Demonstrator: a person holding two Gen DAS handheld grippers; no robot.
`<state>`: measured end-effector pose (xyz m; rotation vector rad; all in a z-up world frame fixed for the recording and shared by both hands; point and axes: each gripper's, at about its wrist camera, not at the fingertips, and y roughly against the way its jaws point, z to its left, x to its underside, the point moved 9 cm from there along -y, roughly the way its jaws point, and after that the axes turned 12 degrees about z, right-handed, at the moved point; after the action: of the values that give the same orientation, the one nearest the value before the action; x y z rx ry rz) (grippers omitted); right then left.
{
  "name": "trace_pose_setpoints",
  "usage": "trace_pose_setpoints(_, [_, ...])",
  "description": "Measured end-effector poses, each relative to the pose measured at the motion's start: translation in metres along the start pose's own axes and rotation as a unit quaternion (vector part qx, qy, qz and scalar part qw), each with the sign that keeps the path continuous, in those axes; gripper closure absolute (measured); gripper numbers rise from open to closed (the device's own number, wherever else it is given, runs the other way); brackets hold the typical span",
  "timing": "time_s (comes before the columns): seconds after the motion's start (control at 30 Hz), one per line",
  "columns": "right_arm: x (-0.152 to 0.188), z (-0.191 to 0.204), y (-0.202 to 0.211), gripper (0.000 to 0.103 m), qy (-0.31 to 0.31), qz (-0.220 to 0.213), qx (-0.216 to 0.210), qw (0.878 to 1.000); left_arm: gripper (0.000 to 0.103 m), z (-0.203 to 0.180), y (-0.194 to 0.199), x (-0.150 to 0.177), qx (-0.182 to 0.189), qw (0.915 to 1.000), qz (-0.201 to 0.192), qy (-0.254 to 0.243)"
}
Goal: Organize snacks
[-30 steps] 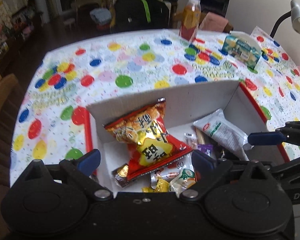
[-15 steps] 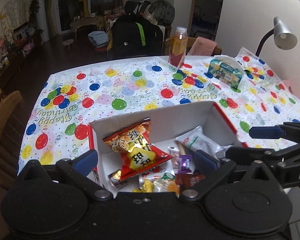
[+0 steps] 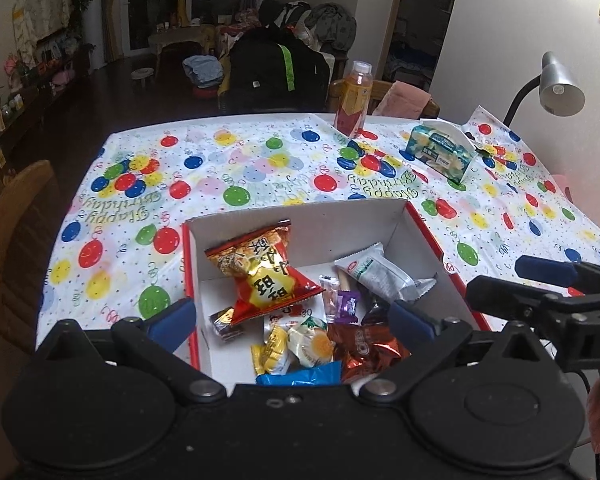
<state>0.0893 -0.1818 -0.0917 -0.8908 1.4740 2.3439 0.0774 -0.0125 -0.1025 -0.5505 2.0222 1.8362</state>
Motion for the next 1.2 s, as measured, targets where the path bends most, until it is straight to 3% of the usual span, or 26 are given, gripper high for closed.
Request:
trace_pose_setpoints(0.6, [0.018, 0.005, 0.024, 0.0, -0.023, -0.017, 0.012, 1.0, 0.001, -0.011, 0.032, 0.016, -0.009, 0.9996, -0.026, 0.0])
trace_pose_setpoints(1.2, [0.02, 0.001, 0.031, 0.0, -0.029, -0.019, 0.034, 0.999, 0.001, -0.011, 0.039, 0.016, -0.017, 0.9991, -0.038, 0.0])
